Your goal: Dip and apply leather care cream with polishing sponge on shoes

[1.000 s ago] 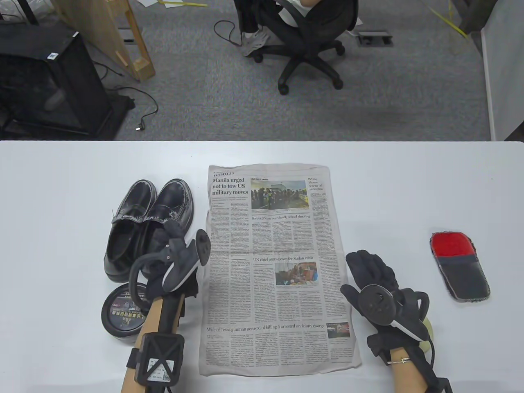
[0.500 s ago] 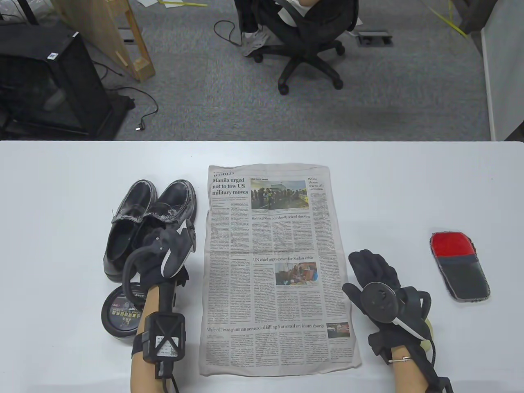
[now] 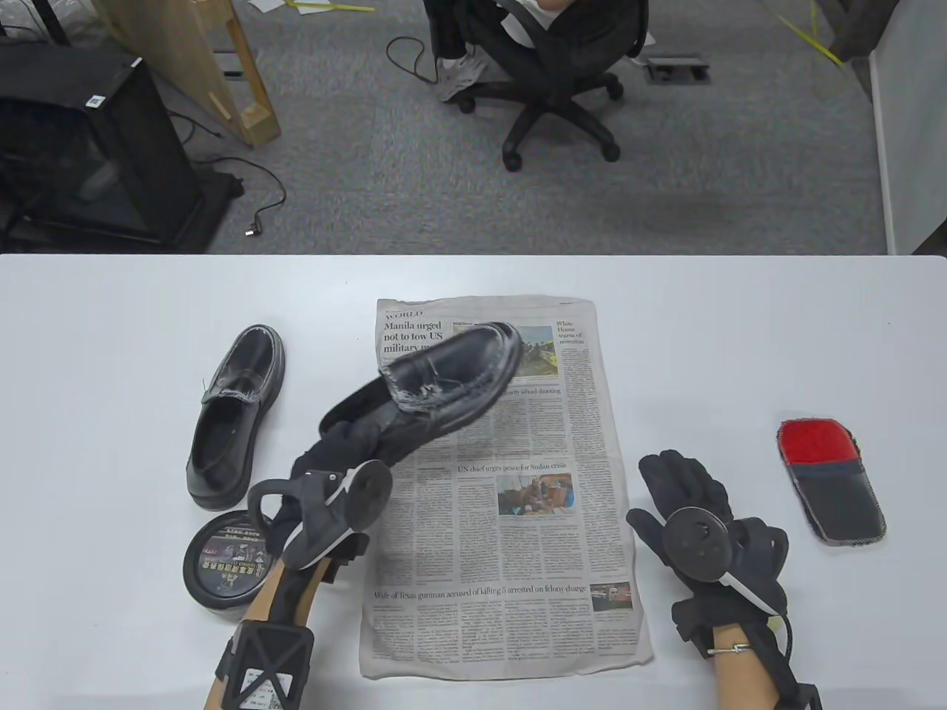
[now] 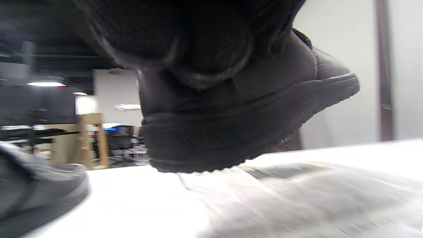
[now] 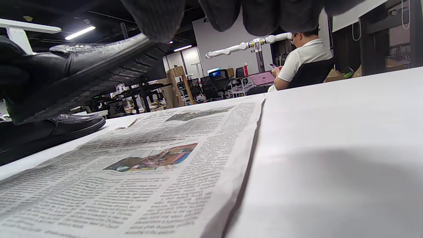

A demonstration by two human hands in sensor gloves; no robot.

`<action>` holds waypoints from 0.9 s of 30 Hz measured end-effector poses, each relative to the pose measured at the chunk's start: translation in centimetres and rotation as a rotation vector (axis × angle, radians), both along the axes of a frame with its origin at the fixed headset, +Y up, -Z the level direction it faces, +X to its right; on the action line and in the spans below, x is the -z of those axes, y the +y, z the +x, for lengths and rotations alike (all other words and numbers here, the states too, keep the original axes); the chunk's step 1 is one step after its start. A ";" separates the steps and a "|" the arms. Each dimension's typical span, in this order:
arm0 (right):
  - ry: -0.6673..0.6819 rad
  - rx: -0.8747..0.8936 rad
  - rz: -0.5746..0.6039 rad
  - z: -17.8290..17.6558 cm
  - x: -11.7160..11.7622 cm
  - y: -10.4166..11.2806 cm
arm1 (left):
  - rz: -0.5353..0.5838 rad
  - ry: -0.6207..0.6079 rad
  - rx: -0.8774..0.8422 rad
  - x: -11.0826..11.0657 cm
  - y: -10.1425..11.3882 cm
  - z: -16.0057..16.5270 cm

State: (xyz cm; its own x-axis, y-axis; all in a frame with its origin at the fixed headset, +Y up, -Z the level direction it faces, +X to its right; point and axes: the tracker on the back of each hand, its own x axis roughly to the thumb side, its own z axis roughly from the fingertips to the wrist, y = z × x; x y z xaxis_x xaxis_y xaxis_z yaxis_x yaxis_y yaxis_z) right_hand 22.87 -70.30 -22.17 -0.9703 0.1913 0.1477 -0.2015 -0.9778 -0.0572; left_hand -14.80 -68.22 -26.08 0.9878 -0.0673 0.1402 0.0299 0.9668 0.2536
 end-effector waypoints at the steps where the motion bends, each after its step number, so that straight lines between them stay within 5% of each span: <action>1: -0.003 0.001 -0.003 0.1 0.0 -0.1 | -0.010 -0.021 0.019 0.1 -0.4 0.6; 12: -0.151 -0.047 -0.076 3.2 1.9 -0.5 | -0.124 -0.107 0.176 0.8 -5.3 3.9; 17: -0.377 -0.094 -0.189 8.5 3.8 -1.2 | -0.207 -0.128 0.178 0.9 -3.7 3.9; 24: -0.620 -0.245 -0.486 14.7 4.8 -5.1 | -0.025 -0.163 0.059 0.1 -0.8 4.5; 27: -0.644 -0.272 -0.579 15.7 4.8 -6.5 | -0.130 -0.199 0.025 1.0 -0.6 5.3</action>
State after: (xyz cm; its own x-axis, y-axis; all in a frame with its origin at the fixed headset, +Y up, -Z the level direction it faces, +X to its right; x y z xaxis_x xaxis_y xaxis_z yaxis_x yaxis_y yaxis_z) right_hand 38.58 -76.75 -26.98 -0.8546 -0.1808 -0.4868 -0.0588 -0.8977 0.4366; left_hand -9.53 -68.84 -27.06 0.9382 -0.0602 0.3409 0.0163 0.9914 0.1302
